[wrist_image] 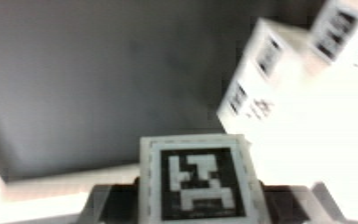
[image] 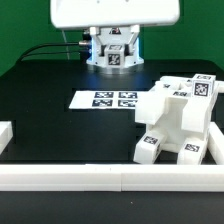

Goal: Assemble chair

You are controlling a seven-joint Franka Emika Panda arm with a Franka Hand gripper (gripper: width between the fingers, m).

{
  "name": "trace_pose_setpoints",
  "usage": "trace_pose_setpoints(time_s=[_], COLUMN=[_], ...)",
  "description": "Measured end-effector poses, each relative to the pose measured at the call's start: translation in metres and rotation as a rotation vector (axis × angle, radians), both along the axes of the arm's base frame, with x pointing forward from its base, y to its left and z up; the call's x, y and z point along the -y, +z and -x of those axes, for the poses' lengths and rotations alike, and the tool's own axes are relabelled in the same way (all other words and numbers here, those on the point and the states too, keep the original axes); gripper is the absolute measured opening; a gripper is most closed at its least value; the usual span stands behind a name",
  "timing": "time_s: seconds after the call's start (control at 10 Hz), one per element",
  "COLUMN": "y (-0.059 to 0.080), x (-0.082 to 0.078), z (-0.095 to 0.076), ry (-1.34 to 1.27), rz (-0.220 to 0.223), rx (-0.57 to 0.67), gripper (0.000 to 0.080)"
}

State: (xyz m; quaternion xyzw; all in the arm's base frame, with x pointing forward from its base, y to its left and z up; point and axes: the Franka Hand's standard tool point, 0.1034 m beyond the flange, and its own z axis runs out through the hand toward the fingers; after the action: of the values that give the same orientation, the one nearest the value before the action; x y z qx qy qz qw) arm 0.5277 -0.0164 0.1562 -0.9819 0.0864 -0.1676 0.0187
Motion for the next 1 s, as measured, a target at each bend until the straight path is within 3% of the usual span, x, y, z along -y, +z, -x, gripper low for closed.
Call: trace_pose_setpoints(time_s=[0.2,0.3,0.5,0.6,0.7,0.8,1.0], y=[0.011,0.016,0.012,0.003,-0.012,-0.014,-0.025], x=[-0.017,-0.016,-0.015,-0.018,-0.034,-0.047,-0.056], z=[-0.004,-0.005,-0.002,-0.002,-0.003,-0.006,-0.008], ry=[-0.034,-0.033,-0.032,-0.029,-0.017,0.002,0.019], rz=[-0.001,0.03,0.032,0.044,0.051,0.05,0.059], rx=[0.122,0.193,0.185,0.186,0.184,0.184,0.18], gripper=[0.0282,0.0282,0.0282,0.0282,0.0282,0.0282,0.0284])
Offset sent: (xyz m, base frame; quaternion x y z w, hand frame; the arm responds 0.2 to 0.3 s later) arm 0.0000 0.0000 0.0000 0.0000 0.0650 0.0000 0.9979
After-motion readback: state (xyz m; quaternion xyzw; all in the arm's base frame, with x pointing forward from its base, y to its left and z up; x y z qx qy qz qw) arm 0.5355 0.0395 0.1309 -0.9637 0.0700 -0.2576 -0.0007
